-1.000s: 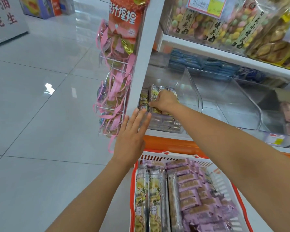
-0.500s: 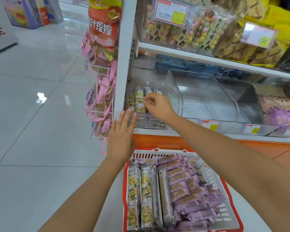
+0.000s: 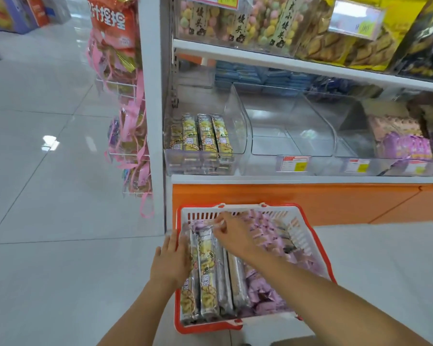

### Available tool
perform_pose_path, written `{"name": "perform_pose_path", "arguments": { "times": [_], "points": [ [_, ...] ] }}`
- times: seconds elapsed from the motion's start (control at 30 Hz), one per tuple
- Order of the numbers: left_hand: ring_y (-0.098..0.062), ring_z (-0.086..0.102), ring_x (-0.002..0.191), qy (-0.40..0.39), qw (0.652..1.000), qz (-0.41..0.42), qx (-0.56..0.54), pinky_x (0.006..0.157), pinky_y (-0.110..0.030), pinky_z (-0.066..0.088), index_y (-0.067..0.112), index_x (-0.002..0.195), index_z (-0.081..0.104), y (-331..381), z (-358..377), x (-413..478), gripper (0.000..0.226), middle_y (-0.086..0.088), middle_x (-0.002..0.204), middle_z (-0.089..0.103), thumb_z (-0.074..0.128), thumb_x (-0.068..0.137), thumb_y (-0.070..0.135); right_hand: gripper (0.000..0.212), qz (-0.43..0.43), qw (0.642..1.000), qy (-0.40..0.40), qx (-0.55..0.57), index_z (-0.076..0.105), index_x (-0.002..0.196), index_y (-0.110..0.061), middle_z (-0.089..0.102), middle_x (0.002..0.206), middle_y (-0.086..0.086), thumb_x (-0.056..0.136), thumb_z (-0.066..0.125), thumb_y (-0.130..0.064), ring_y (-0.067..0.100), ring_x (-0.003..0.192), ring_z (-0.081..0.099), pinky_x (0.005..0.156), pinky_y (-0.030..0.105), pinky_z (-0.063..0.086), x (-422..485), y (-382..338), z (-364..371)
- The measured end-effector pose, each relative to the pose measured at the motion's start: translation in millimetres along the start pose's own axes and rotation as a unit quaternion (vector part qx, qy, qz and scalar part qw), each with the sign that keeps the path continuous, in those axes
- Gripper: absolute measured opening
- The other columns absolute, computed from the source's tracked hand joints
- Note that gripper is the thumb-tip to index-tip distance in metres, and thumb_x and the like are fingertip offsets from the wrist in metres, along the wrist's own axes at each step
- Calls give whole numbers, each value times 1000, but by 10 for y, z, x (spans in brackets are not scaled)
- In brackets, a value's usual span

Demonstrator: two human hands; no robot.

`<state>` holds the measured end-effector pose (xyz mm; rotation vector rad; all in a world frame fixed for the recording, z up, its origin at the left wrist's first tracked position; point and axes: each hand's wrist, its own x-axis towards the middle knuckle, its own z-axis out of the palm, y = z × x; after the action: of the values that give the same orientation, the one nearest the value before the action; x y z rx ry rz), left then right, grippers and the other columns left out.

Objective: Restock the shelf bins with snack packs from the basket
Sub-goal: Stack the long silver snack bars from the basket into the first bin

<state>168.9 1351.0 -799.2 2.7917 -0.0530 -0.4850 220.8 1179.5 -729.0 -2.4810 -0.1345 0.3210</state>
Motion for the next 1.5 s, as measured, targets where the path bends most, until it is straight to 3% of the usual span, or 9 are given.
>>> {"name": "perform_pose_path", "arguments": {
  "times": [0.13,0.33,0.63,0.8,0.87,1.0,1.17,1.37,1.5],
  "points": [
    [-29,10,151,-32,999,-3,-16,120,-44,23,20,158,-6,-90,204,-30,67,-5,163,-23,33,105,29,32,54,996,-69,-20,46,115,-17,63,84,-1,90,62,-32,16,75,62,83,41,53,-180,208,433],
    [-29,32,141,-2,1000,7,-23,114,-43,34,22,158,-4,-139,272,-26,72,-2,164,-21,40,102,28,116,105,981,-158,-27,2,150,-12,28,155,7,73,83,-42,26,137,37,109,34,37,-284,199,645],
    [-28,19,148,-12,1000,4,14,119,-43,26,20,159,8,-92,147,-43,66,-5,165,-13,42,102,31,92,125,985,-122,-6,14,149,-18,41,143,10,79,74,-22,25,105,60,79,32,49,-271,229,560],
    [-31,28,144,39,994,-17,-103,116,-39,26,17,140,52,88,-136,-44,41,-13,156,35,34,106,30,65,65,993,-81,64,34,142,-18,48,138,5,86,68,-15,18,115,53,83,25,44,-348,141,125],
    [-26,49,121,65,968,-20,-241,100,-34,37,17,120,64,285,-319,-73,34,-11,132,59,38,106,32,62,31,994,-68,78,38,138,-19,50,131,1,85,70,-15,16,116,53,84,23,42,-380,68,-26],
    [-25,65,91,44,825,-86,-557,90,-41,52,22,99,61,619,-633,-54,20,-5,95,69,60,96,41,54,-37,994,-62,78,44,129,-19,52,112,-7,83,71,-15,11,100,52,78,21,43,-419,-91,-259],
    [-25,61,67,111,813,-100,-563,72,-43,56,6,101,67,626,-905,7,36,-7,76,65,74,87,38,57,-72,996,-36,44,43,128,-32,54,111,-5,81,75,-28,9,89,56,80,34,53,-469,-194,-457],
    [-22,67,71,164,780,-49,-602,77,-39,56,8,90,67,667,-1326,-83,36,-8,79,71,59,96,42,48,-115,992,-4,48,52,124,-24,57,91,-11,83,76,-24,7,71,59,53,17,48,-514,-466,-879],
    [-27,59,114,287,881,4,-375,94,-41,45,15,123,61,489,-1541,-89,27,-7,122,64,48,101,26,38,-137,987,44,68,58,117,-25,54,85,-5,84,75,-23,8,70,51,65,24,50,-377,-762,-1211]
  ]
}}
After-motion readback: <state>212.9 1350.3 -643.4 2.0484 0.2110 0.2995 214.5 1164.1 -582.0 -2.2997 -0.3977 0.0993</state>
